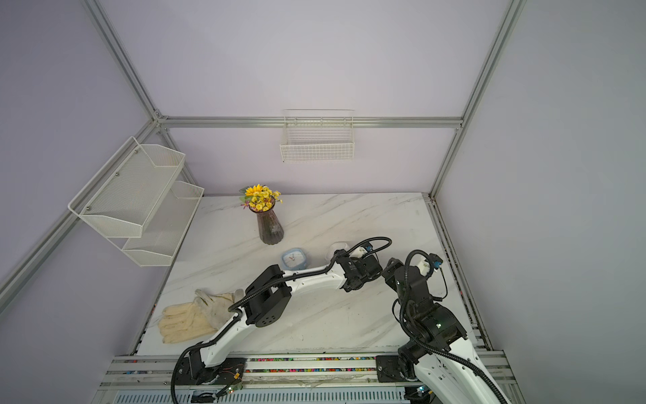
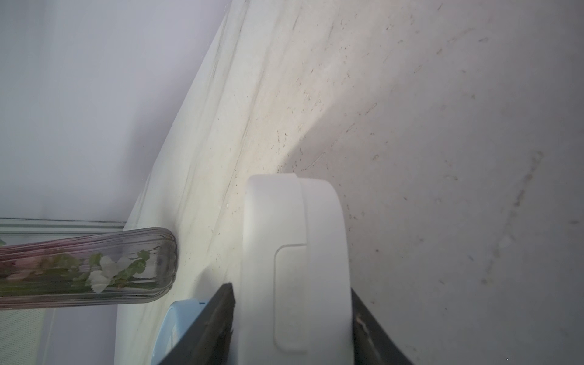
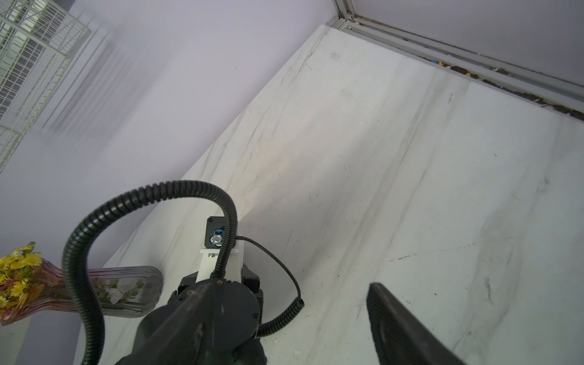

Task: Insert the battery into the alarm
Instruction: Adjust the alarm at the center of the board.

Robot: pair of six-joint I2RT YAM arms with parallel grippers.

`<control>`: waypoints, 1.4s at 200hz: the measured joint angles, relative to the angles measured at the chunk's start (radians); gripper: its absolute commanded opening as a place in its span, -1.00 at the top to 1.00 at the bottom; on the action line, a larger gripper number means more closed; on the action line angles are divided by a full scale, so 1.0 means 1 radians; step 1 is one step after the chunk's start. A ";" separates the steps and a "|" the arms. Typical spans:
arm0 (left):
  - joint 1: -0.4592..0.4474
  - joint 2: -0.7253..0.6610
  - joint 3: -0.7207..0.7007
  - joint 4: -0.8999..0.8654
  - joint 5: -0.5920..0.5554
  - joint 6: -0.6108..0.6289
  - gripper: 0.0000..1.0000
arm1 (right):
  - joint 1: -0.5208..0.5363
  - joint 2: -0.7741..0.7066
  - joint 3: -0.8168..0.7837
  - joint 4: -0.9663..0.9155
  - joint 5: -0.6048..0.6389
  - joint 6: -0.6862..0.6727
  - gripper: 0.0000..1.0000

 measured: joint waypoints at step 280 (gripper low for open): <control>0.234 -1.051 -1.131 0.556 0.627 -0.589 -0.83 | 0.000 0.256 0.008 0.359 -0.404 -0.145 -0.51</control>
